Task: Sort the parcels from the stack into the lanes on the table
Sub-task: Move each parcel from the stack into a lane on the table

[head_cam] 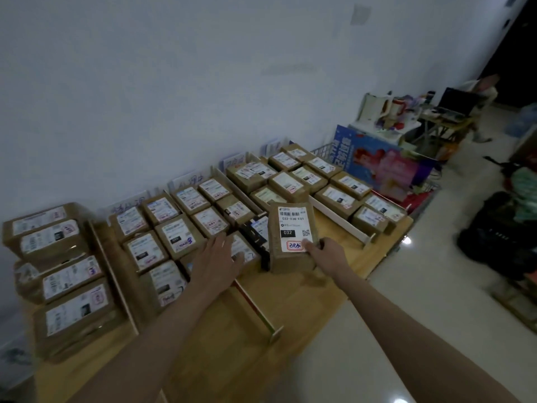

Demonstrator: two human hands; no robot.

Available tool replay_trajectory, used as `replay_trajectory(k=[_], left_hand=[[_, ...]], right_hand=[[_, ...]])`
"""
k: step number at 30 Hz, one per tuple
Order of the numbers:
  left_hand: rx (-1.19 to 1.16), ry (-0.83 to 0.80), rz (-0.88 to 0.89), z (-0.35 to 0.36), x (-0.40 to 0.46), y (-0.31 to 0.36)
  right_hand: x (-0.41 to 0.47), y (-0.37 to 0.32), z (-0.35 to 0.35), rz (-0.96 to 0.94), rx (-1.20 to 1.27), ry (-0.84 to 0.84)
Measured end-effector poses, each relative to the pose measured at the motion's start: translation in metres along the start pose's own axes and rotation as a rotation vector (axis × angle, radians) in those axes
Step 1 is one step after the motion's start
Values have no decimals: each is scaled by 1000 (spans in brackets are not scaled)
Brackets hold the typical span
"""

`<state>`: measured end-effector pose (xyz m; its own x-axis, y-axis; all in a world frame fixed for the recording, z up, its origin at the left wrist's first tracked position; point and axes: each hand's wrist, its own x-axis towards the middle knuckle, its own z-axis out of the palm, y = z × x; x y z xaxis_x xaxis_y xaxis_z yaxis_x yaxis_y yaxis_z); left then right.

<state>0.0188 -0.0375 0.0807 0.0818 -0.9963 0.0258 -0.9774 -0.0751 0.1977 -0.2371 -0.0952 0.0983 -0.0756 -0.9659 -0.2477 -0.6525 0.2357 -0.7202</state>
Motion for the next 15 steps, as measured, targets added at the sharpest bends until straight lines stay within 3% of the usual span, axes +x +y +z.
replay_trajectory(k=[8, 15], left_hand=[[53, 5, 40, 27, 25, 120], [88, 20, 64, 39, 63, 172]], right_hand=[[35, 73, -81, 26, -54, -24], [71, 100, -124, 22, 1, -35]])
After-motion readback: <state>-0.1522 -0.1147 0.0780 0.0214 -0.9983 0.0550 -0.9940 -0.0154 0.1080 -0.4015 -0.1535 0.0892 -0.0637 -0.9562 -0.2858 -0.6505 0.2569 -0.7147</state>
